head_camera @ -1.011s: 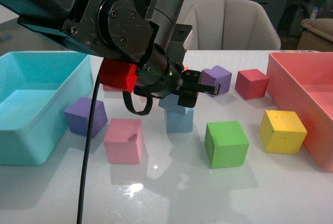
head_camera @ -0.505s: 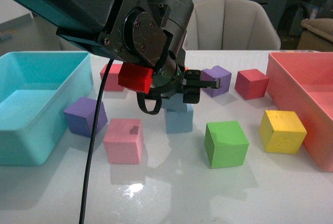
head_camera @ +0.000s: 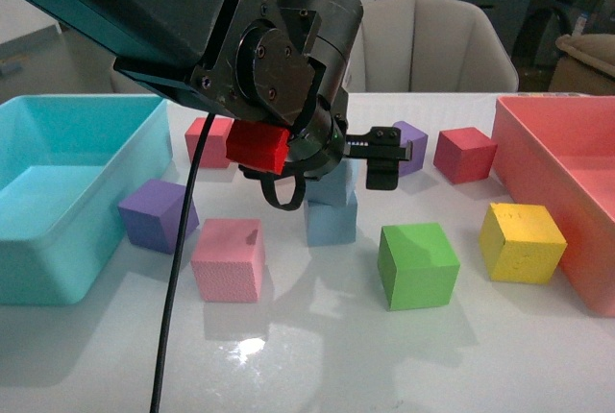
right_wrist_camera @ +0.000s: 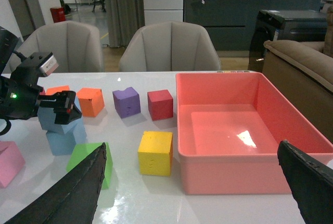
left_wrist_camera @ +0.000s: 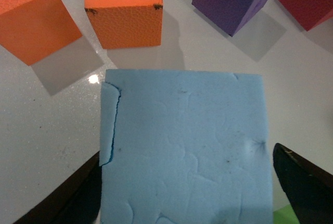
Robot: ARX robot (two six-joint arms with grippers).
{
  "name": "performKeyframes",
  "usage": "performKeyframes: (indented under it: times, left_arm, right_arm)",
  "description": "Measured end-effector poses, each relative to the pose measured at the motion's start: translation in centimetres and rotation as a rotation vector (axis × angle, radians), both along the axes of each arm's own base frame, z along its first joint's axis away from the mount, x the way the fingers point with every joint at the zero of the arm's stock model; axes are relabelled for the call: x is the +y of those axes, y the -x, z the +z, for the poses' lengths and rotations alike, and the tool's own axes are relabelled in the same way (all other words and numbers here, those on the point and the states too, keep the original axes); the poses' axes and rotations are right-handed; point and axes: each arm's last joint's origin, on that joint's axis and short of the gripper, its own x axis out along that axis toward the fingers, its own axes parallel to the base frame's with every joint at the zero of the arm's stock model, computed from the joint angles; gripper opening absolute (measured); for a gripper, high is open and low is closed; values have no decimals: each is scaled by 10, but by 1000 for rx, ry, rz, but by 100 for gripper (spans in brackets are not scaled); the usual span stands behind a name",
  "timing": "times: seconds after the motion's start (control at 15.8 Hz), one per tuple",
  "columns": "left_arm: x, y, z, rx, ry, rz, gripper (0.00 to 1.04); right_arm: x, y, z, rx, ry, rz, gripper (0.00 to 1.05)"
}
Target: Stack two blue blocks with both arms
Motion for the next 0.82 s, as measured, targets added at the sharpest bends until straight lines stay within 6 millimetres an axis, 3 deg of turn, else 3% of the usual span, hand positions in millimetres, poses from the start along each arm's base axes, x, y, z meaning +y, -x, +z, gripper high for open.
performKeyframes:
  times: [0.06, 0.25, 0.44, 0.82]
  left_arm:
    - [-1, -1, 1, -17, 0, -1, 97]
    - [-3, 1, 10, -68, 16, 2, 98]
    - [-3, 10, 50, -196, 61, 0, 98]
    - [10, 85, 138, -524, 196, -61, 98]
  right_arm:
    - [0, 0, 0, 0, 0, 0, 98]
    - [0, 0, 0, 0, 0, 0, 98]
    - [0, 0, 0, 0, 0, 0, 98]
    - [0, 0, 0, 0, 0, 0, 98]
